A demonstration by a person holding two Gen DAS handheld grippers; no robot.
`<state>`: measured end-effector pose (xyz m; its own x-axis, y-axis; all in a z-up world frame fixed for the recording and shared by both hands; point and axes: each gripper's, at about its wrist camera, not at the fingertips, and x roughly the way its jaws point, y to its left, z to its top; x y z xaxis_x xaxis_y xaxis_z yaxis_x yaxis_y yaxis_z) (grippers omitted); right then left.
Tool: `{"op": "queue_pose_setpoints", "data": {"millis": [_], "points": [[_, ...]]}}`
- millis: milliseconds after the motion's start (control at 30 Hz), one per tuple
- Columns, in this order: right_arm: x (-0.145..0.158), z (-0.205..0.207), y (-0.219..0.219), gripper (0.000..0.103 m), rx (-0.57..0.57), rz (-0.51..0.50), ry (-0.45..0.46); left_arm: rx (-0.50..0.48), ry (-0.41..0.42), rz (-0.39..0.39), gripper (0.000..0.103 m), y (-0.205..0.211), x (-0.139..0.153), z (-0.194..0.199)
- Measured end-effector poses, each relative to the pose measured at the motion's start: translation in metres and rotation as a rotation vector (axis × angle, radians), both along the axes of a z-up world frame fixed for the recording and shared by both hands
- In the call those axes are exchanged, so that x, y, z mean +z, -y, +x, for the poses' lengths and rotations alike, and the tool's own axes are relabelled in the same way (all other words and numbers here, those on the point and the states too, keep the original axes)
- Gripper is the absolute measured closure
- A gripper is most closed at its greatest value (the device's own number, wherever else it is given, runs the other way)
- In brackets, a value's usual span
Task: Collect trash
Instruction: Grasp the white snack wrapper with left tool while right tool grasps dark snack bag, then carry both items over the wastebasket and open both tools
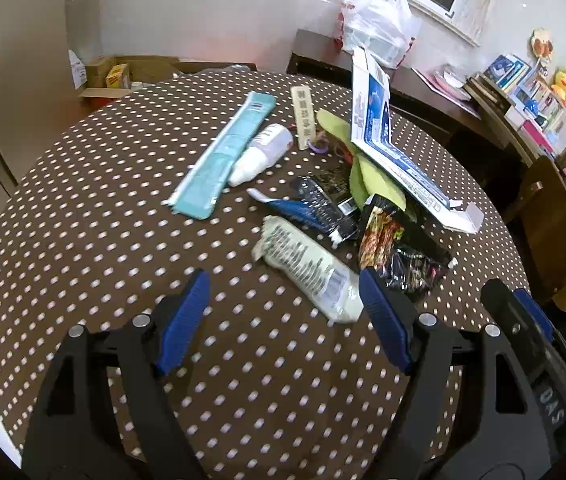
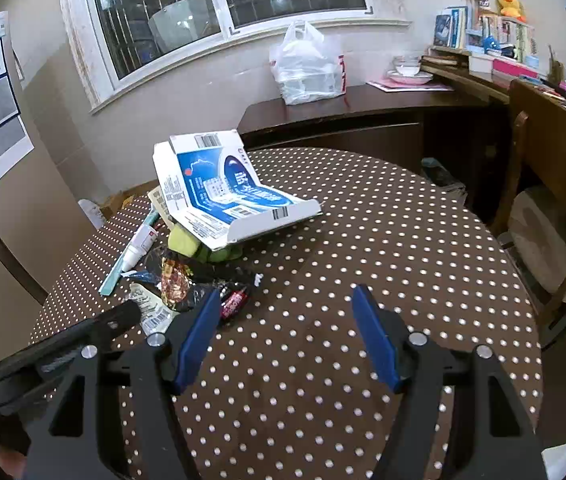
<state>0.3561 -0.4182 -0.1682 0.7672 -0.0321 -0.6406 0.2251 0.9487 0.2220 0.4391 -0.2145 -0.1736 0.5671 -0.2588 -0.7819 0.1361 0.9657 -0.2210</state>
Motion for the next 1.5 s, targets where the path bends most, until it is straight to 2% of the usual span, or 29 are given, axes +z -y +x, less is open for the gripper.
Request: {"op": "queue_pose_setpoints", "data": {"millis": [67,133,233,300,333,400,500,733,800,900,1100,1300,1500], "points": [[-0.003,0.008,-0.001,0.035,0.015,0.009,-0.011,-0.006,-0.003,0.006,0.028,0.003,-0.004,0.006],[-0.005,0.015,-0.004,0.035,0.029,0.013,-0.020,-0.011,0.009,0.039,0.032,0.009,-0.006,0.009],[-0.010,0.020,-0.005,0.035,0.028,0.016,-0.034,-0.031,0.025,0.082,0.050,0.014,-0.007,0.011],[-0.012,0.023,-0.004,0.035,0.028,0.046,-0.034,-0.025,0.031,0.103,0.070,0.014,-0.007,0.012],[-0.012,0.026,-0.005,0.035,0.023,0.042,-0.039,-0.027,0.030,0.096,0.071,0.011,-0.006,0.012],[-0.012,0.030,-0.007,0.035,0.031,0.038,-0.047,-0.035,0.021,0.070,0.081,0.006,-0.006,0.014],[-0.015,0.040,-0.013,0.035,0.046,0.036,-0.074,-0.028,0.024,0.051,0.086,-0.004,-0.004,0.012],[-0.021,0.058,-0.025,0.036,0.075,0.066,-0.110,-0.044,0.028,0.025,0.089,-0.021,-0.004,0.005],[-0.021,0.063,-0.029,0.054,0.070,0.051,-0.119,-0.043,0.030,0.016,0.089,-0.025,-0.003,0.003],[-0.022,0.064,-0.031,0.074,0.095,0.054,-0.120,-0.043,0.034,0.006,0.090,-0.031,-0.001,-0.001],[-0.013,0.043,-0.036,0.091,0.086,0.046,-0.075,-0.049,0.052,-0.016,0.090,-0.050,0.007,-0.016],[0.012,0.007,-0.064,0.099,0.124,0.004,0.011,-0.045,0.076,-0.042,0.091,-0.079,0.019,-0.038],[0.036,-0.014,-0.108,0.099,0.187,-0.043,0.056,0.005,0.104,-0.077,0.091,-0.129,0.032,-0.059]]}}
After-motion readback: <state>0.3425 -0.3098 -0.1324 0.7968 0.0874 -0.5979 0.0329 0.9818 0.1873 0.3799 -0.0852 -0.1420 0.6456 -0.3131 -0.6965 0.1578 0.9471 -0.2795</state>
